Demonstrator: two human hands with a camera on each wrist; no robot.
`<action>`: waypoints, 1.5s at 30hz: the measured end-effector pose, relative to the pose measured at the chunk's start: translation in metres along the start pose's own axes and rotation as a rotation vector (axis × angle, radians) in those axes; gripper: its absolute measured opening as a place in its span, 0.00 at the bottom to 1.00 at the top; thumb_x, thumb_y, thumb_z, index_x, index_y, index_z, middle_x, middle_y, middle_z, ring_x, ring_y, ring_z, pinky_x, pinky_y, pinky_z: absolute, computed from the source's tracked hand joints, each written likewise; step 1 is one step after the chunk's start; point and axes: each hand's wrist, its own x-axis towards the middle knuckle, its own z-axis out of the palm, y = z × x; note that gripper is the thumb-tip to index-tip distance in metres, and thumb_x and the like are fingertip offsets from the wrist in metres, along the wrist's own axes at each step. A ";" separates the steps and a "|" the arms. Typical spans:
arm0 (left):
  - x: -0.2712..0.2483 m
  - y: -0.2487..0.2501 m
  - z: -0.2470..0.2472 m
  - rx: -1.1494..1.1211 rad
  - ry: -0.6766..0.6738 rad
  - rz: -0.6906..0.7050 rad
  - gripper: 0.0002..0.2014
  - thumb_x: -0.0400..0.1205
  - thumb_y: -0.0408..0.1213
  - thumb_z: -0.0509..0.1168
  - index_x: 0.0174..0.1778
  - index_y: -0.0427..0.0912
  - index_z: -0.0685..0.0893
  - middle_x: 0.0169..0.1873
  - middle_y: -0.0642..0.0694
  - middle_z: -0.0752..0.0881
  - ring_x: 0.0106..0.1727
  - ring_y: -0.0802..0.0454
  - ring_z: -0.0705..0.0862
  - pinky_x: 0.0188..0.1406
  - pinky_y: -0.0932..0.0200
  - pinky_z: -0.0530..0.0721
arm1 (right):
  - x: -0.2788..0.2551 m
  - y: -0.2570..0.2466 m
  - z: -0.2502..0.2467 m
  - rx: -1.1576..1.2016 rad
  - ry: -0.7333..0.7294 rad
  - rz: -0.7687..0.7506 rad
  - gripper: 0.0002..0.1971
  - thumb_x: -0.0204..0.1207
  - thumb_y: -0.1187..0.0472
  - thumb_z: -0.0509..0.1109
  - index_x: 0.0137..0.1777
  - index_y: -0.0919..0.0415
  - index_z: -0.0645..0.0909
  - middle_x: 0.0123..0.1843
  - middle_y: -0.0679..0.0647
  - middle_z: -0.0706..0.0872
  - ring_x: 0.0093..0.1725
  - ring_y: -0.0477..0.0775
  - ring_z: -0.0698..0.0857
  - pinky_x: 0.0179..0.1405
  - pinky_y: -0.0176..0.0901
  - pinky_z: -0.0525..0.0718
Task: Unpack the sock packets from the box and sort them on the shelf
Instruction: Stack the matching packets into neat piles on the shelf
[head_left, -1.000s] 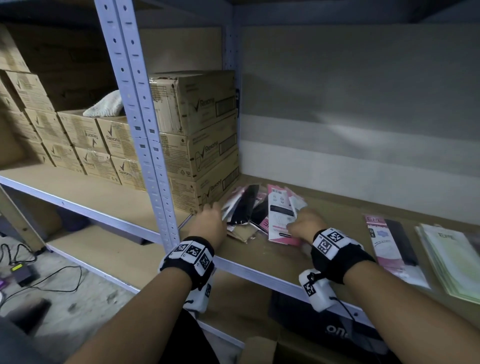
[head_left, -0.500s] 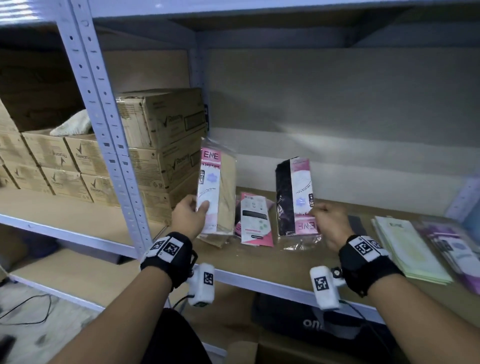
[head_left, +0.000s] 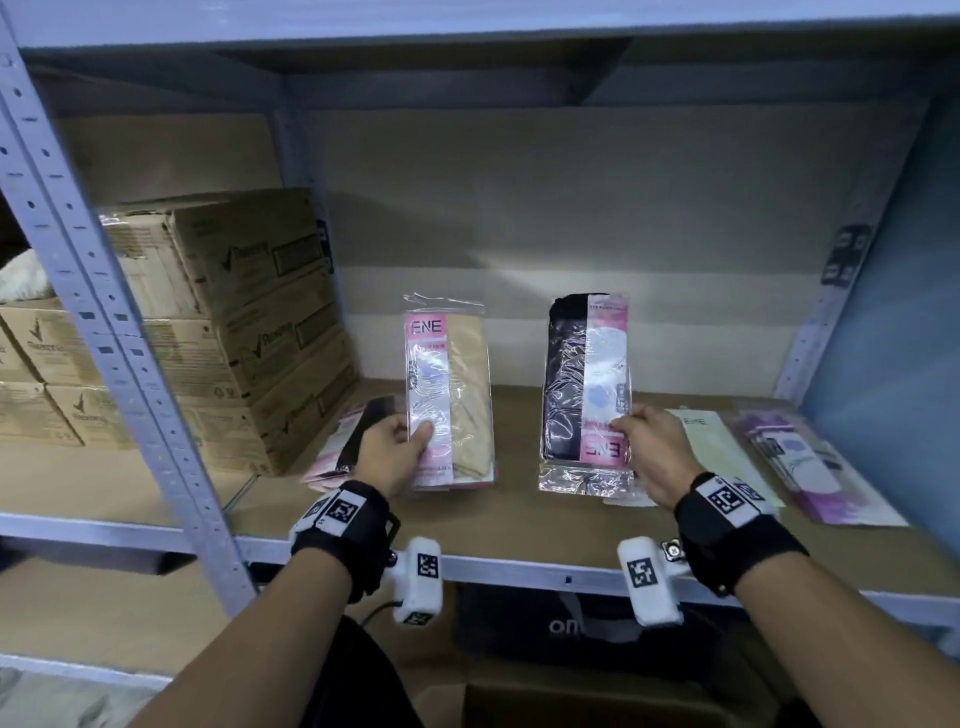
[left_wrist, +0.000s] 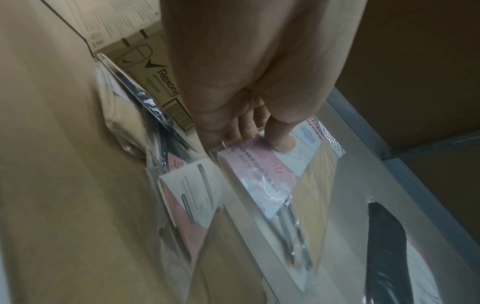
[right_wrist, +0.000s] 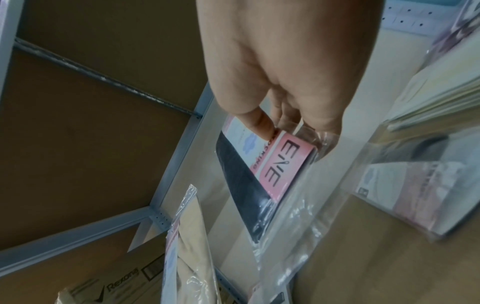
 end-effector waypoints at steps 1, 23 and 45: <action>0.000 0.002 0.005 -0.013 -0.007 0.003 0.09 0.81 0.42 0.69 0.41 0.40 0.83 0.36 0.42 0.87 0.34 0.49 0.82 0.41 0.56 0.79 | -0.002 -0.001 -0.004 0.005 0.005 -0.001 0.08 0.81 0.70 0.62 0.57 0.66 0.78 0.58 0.67 0.84 0.49 0.64 0.86 0.41 0.52 0.88; -0.008 0.017 0.089 0.162 -0.159 -0.062 0.11 0.81 0.39 0.69 0.49 0.33 0.85 0.42 0.42 0.88 0.41 0.47 0.85 0.41 0.60 0.82 | -0.014 0.002 -0.074 -0.055 0.145 -0.048 0.08 0.78 0.71 0.62 0.54 0.66 0.81 0.54 0.67 0.86 0.54 0.66 0.86 0.58 0.69 0.83; 0.015 0.015 0.145 0.898 -0.305 -0.068 0.30 0.82 0.47 0.62 0.77 0.35 0.67 0.72 0.36 0.73 0.70 0.40 0.77 0.67 0.51 0.76 | -0.016 0.015 -0.086 -0.010 0.150 -0.060 0.06 0.81 0.71 0.62 0.53 0.64 0.79 0.53 0.63 0.86 0.51 0.65 0.86 0.55 0.63 0.85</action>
